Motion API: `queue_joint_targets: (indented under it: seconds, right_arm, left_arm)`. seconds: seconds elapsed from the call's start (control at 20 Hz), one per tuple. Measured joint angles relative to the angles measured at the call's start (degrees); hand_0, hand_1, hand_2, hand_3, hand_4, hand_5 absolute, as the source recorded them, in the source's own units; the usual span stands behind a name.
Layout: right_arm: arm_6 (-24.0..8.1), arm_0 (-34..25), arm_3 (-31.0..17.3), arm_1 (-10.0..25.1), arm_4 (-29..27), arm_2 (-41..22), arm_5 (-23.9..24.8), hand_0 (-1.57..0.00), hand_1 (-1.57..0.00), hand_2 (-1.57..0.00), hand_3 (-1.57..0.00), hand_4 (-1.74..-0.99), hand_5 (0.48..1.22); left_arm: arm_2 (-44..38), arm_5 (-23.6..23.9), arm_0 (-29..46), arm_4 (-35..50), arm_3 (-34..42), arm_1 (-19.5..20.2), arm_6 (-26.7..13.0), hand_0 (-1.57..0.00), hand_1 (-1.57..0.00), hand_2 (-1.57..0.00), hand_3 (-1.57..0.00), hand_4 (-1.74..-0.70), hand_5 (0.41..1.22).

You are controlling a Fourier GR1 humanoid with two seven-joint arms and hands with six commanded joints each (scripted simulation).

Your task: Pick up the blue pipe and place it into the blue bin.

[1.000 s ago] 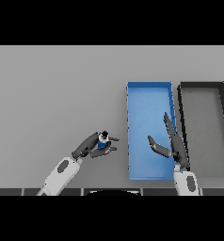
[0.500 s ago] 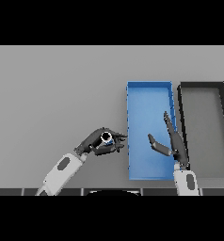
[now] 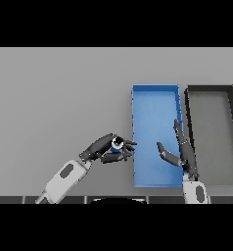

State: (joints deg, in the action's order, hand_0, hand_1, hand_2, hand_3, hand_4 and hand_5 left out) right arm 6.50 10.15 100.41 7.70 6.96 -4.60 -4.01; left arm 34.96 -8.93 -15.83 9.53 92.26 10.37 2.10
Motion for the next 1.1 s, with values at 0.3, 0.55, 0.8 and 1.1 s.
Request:
queue_joint_targets:
  seconds: [0.3,0.55,0.8,1.1]
  right_arm:
    - [0.30,0.80,0.52,-0.54,-0.51,-0.20,-0.15,0.00,0.00,0.00,0.00,-1.191,0.619]
    - [-2.95,-1.21,7.30,3.70,-12.48,0.50,-9.01,0.00,0.00,0.00,0.00,-1.215,0.561]
    - [-10.20,-5.97,16.36,11.01,-19.72,-2.78,-16.97,0.00,0.00,0.00,0.00,-1.286,0.520]
    - [-21.27,-17.38,19.26,14.18,-24.96,-7.42,-19.23,0.00,0.00,0.00,0.00,-1.297,0.526]
  left_arm:
    - [-0.14,0.10,-0.52,-0.26,-0.43,0.24,0.15,-1.57,-1.57,-1.57,-1.44,-1.73,1.220]
    - [0.12,-0.13,-0.50,-0.33,-0.24,0.66,0.63,-1.57,-1.57,-1.57,-1.44,-1.73,1.221]
    - [0.11,-0.06,-0.81,-0.16,-0.92,0.55,0.24,-1.57,-1.57,-1.57,-1.44,-1.73,1.221]
    - [0.40,0.28,-1.24,-1.09,-1.31,0.92,-0.16,-1.57,-1.57,-1.57,-1.43,-1.73,1.221]
